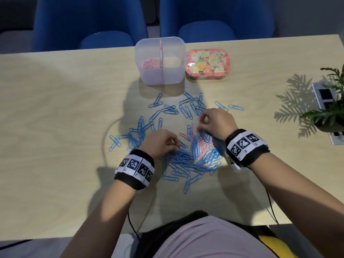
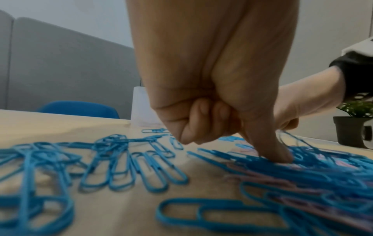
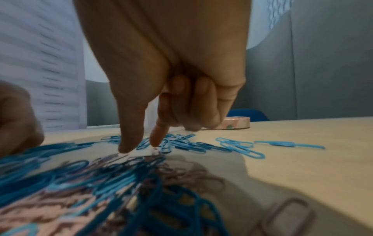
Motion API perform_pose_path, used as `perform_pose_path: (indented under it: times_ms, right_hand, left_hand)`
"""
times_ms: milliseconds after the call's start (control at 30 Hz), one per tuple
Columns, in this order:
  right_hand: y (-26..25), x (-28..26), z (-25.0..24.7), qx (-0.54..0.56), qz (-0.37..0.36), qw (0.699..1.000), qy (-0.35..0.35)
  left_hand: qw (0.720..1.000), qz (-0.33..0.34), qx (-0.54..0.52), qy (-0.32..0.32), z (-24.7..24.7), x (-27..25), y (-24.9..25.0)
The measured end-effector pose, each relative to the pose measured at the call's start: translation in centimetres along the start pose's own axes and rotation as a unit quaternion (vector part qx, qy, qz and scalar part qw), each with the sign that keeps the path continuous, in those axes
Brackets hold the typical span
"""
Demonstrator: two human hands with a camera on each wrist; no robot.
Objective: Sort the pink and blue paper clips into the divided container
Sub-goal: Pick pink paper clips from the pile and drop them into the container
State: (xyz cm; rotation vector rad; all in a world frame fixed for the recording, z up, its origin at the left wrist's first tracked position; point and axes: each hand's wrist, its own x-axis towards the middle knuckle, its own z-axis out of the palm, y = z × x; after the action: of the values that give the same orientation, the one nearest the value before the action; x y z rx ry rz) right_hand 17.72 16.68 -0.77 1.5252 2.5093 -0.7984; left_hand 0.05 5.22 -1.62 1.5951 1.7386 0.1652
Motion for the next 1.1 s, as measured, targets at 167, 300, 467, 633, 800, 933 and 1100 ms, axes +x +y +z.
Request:
perform_pose_path:
  times_ms: [167, 300, 467, 633, 800, 933, 1100]
  right_hand:
    - [-0.3, 0.3, 0.9, -0.043, 0.008, 0.999, -0.002]
    - [-0.1, 0.1, 0.9, -0.053, -0.003, 0.999, -0.006]
    - [0.2, -0.2, 0.6, -0.022, 0.025, 0.999, 0.002]
    - [0.5, -0.2, 1.0, -0.018, 0.039, 0.998, -0.051]
    - [0.8, -0.3, 1.0, 0.085, 0.044, 0.995, -0.013]
    - [0.9, -0.6, 0.0, 0.494, 0.091, 0.864, -0.007]
    - [0.5, -0.6, 0.2, 0.636, 0.156, 0.754, -0.053]
  left_hand:
    - [0.994, -0.003, -0.017, 0.105, -0.8, 0.9, 0.9]
    - [0.992, 0.004, 0.084, 0.094, -0.5, 2.7, 1.9]
    - [0.996, -0.013, 0.066, 0.056, 0.1, 3.4, 1.4]
    - [0.979, -0.076, -0.165, 0.096, 0.0, 3.0, 0.1]
    - [0.948, -0.129, -0.273, 0.097, -0.4, 3.4, 1.2]
    - [0.978, -0.120, -0.152, 0.079, -0.1, 4.2, 2.0]
    - [0.988, -0.108, -0.007, 0.111, 0.3, 4.7, 2.3]
